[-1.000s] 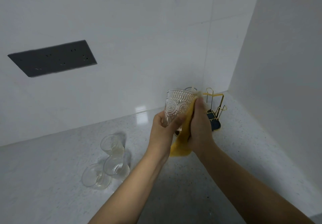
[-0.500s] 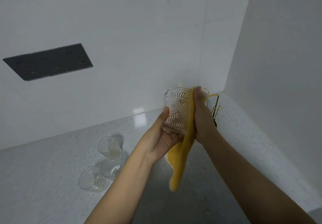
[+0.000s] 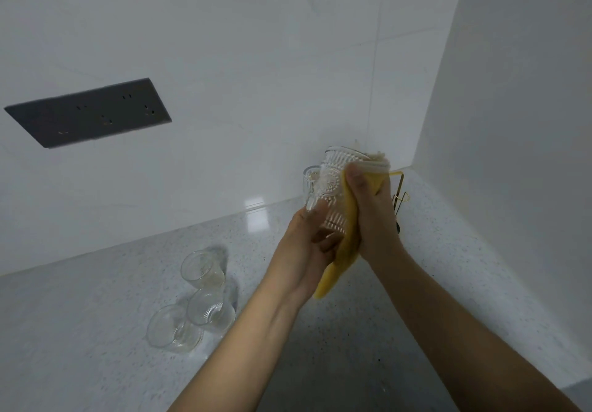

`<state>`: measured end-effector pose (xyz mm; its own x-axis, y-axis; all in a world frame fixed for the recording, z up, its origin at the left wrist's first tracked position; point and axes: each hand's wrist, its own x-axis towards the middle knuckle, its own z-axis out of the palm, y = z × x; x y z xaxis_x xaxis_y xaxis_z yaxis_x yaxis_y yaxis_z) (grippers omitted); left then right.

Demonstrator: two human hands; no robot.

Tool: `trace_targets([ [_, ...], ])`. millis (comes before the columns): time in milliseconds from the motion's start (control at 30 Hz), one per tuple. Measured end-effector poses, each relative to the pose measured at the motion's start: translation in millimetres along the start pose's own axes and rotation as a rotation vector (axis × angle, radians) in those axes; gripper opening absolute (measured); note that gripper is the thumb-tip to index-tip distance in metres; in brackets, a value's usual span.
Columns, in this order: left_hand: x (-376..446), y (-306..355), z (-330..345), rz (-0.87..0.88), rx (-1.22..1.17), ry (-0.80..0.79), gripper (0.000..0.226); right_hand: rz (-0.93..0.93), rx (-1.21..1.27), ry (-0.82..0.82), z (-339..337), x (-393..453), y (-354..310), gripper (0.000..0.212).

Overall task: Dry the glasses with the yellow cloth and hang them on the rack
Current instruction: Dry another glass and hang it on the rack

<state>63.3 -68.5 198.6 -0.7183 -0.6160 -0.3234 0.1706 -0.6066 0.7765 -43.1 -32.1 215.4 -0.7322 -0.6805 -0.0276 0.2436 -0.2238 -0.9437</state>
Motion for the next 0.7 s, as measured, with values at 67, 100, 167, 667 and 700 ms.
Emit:
trace_targets([
  [67,-1,10,-1,-0.089,-0.025,-0.054,0.066,0.061,0.103,-0.077,-3,5,-2,0.100],
  [100,-2,13,1,-0.103,-0.016,-0.071,0.064,0.057,0.100,-0.063,-1,4,-2,0.101],
  [167,-2,14,4,-0.063,0.059,-0.059,0.057,0.050,0.090,0.005,3,3,1,0.100],
  [667,0,16,-2,-0.140,-0.088,-0.088,0.059,0.017,0.064,-0.140,1,5,1,0.042],
  [700,2,15,-1,-0.107,-0.024,-0.064,0.061,0.013,0.067,-0.098,2,4,2,0.035],
])
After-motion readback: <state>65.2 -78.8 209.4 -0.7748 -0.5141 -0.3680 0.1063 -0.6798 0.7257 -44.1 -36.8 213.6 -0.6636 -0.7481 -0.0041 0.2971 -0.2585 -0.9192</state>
